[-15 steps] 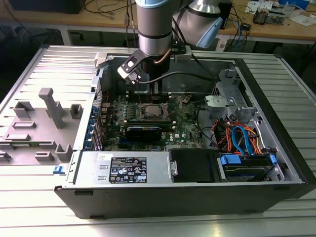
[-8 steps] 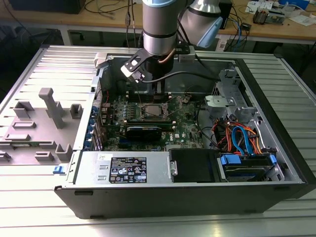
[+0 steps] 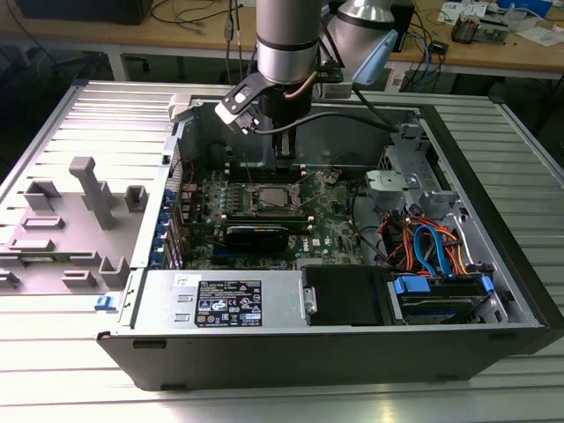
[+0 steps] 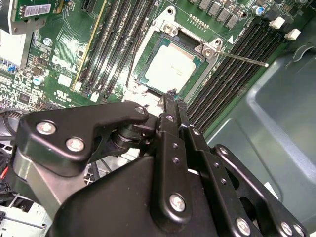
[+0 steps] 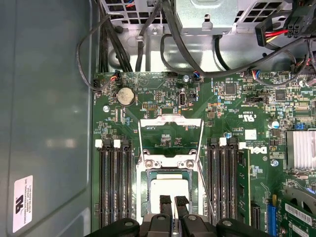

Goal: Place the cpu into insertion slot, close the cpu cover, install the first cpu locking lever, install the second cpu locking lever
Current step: 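Close the cpu cover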

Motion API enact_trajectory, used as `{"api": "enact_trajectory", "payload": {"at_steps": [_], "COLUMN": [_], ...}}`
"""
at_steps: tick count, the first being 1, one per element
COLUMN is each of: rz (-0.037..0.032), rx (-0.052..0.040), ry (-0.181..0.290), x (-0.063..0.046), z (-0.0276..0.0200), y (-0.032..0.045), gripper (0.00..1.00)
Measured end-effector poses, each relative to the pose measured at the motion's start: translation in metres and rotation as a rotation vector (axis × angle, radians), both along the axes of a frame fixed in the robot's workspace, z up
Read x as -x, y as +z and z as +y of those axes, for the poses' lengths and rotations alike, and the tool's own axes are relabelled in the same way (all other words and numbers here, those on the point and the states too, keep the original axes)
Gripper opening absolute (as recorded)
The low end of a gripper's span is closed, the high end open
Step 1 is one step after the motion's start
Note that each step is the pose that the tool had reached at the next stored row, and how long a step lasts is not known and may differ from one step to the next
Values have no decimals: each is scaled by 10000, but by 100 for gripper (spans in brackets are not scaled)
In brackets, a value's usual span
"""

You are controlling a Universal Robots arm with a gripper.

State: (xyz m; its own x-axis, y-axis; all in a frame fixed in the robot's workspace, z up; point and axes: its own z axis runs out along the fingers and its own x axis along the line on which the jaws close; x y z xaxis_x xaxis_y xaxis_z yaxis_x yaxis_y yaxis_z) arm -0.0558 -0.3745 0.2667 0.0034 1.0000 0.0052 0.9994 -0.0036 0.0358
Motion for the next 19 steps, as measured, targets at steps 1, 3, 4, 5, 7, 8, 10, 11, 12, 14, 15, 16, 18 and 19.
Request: {"api": "enact_trajectory", "payload": {"at_steps": [1, 3, 4, 5, 7, 8, 10, 11, 12, 14, 15, 16, 18, 19], "rz": [0, 0, 0, 0, 0, 1, 2, 5, 13, 19, 20, 25, 50, 60], "rx": [0, 0, 0, 0, 0, 2, 6, 15, 21, 23, 24, 26, 27, 27], "ry": [0, 0, 0, 0, 0, 3, 0, 0, 1, 1, 3, 5, 37, 76], "x": [0, 0, 0, 0, 0, -8, -48, -69, -74, -75, -79, -113, -224, -270], "z": [0, 0, 0, 0, 0, 0, 0, 0, -1, 0, 0, 1, 0, 0], "y": [0, 0, 1, 1, 1, 2, 1, 0, 2, 3, 3, 1, -2, -3], "gripper": [17, 17, 17, 17, 17, 17, 17, 17, 17, 17, 17, 17, 17, 17]}}
